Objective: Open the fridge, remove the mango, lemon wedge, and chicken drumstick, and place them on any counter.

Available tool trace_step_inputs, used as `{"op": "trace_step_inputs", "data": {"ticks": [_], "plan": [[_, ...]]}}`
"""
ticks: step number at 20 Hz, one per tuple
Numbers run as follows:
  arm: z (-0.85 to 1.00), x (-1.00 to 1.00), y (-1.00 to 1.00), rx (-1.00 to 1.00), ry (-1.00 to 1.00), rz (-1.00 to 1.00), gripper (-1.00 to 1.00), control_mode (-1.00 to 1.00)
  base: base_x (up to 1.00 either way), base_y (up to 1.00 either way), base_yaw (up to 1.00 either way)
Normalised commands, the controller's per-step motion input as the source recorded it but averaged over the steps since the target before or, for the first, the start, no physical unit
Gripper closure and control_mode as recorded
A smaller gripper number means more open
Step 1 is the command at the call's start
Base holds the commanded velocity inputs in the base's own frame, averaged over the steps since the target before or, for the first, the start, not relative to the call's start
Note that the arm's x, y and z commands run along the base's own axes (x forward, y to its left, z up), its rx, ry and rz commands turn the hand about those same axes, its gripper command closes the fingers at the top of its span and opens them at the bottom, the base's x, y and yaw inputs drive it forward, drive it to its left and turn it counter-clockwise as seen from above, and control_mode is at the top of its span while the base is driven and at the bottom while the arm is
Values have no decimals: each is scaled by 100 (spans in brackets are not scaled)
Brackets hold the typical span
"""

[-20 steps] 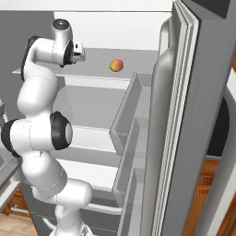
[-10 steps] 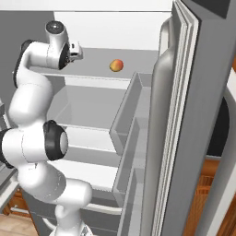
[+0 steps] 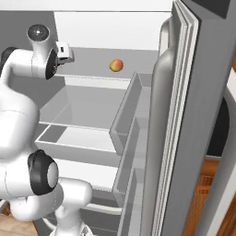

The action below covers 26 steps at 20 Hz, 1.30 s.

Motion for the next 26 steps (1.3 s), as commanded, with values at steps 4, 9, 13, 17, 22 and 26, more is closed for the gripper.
{"op": "trace_step_inputs", "data": {"ticks": [4,9,13,17,22,26], "plan": [[37,-95,-9,0,0,0,100,-100,0,0,0],[32,-98,-17,0,0,0,100,-100,0,0,0],[19,-90,-21,0,0,0,100,-100,0,0,0],[12,-84,-23,0,0,-1,100,-100,0,0,0],[2,-51,-19,0,0,-4,100,-100,0,0,0],[0,-22,-9,0,0,-7,100,-100,0,0,0]]}}
